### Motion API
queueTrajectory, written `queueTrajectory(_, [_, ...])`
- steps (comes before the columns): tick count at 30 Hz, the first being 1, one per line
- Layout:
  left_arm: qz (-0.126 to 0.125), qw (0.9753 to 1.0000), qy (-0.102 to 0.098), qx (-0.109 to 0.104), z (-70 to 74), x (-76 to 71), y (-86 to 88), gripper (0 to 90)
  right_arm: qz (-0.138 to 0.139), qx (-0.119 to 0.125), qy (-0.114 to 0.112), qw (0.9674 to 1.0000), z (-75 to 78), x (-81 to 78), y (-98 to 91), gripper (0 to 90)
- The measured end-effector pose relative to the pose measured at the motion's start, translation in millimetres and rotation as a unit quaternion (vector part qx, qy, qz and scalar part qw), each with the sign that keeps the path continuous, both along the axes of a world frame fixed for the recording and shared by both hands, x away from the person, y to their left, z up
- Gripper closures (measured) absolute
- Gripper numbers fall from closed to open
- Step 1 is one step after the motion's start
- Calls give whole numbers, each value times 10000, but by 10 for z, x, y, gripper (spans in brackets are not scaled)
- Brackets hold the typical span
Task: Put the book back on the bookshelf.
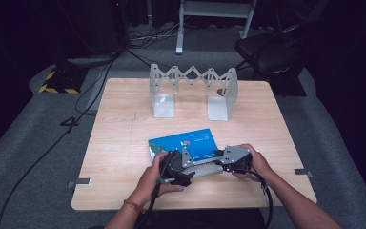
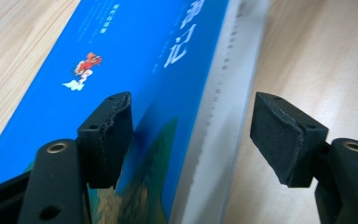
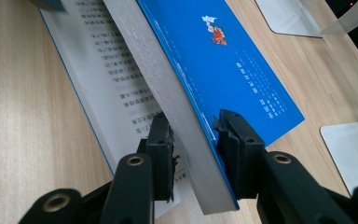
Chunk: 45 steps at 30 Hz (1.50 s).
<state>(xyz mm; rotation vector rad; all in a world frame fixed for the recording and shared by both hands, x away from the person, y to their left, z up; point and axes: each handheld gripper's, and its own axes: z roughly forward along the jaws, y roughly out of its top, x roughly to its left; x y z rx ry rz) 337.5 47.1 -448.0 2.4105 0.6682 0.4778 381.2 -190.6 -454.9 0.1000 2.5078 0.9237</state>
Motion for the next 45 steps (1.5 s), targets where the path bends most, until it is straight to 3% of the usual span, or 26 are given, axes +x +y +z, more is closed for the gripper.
queueTrajectory(3, [222,9994,-199,166,-66,10,-23,379,-15,-17,28,10000,26,-30,35,669])
queueTrajectory(4, [308,9983,-360,344,-79,9,-18,446,-8,-12,25,10000,34,-43,49,670])
queueTrajectory(5, [299,9979,-386,429,-85,14,-9,537,37,-25,23,10000,39,-59,64,671])
queueTrajectory(7, [253,9977,-355,516,-58,18,30,583,157,99,-15,9998,33,-66,67,661])
queueTrajectory(8, [182,9978,-390,508,-45,19,56,608,266,265,-14,9993,21,-53,49,652])
queueTrajectory(9, [182,9978,-390,508,-45,19,56,622,266,265,-14,9993,21,-53,49,652])
queueTrajectory(10, [145,9985,-314,417,-39,34,98,622,456,465,34,9979,5,-16,16,643])
queueTrajectory(11, [91,9992,-254,306,-34,58,136,629,627,774,218,9948,-16,44,-33,614])
queueTrajectory(12, [48,9993,-237,281,-25,63,157,638,594,940,375,9931,-40,111,-57,598])
queueTrajectory(14, [-55,9996,-215,155,-11,85,209,649,503,673,186,9963,-100,181,-45,579])
queueTrajectory(15, [-72,9998,-178,103,-9,90,234,651,419,670,157,9967,-133,227,-43,587])
queueTrajectory(16, [-89,9999,-121,22,-6,105,266,654,423,810,324,9953,-139,257,-52,603])
queueTrajectory(18, [-67,10000,-36,-43,4,129,303,643,551,792,230,9951,-122,261,-33,632])
queueTrajectory(20, [110,9999,73,-92,4,153,336,583,539,713,163,9959,-94,228,-1,648])
queueTrajectory(24, [218,9993,-186,230,-43,135,324,531,429,776,172,9959,-55,129,19,668])
queueTrajectory(26, [48,9990,-293,346,-33,145,320,556,319,717,47,9969,-33,12,35,685])
queueTrajectory(30, [-146,9991,-402,43,-19,207,287,556,155,725,-106,9972,77,-96,-30,700])
queueTrajectory(33, [-379,9985,-351,-157,-52,274,192,552,159,727,-52,9972,160,-130,-159,711])
queueTrajectory(35, [-384,9985,-310,-216,-68,295,125,541,146,714,-30,9973,185,-116,-218,711])
queueTrajectory(42, [-208,9990,-391,-107,-29,195,-66,392,127,684,164,9974,194,-87,-235,710])
queueTrajectory(45, [-78,9989,-450,-107,-27,162,-118,401,99,637,155,9978,202,-91,-219,708])
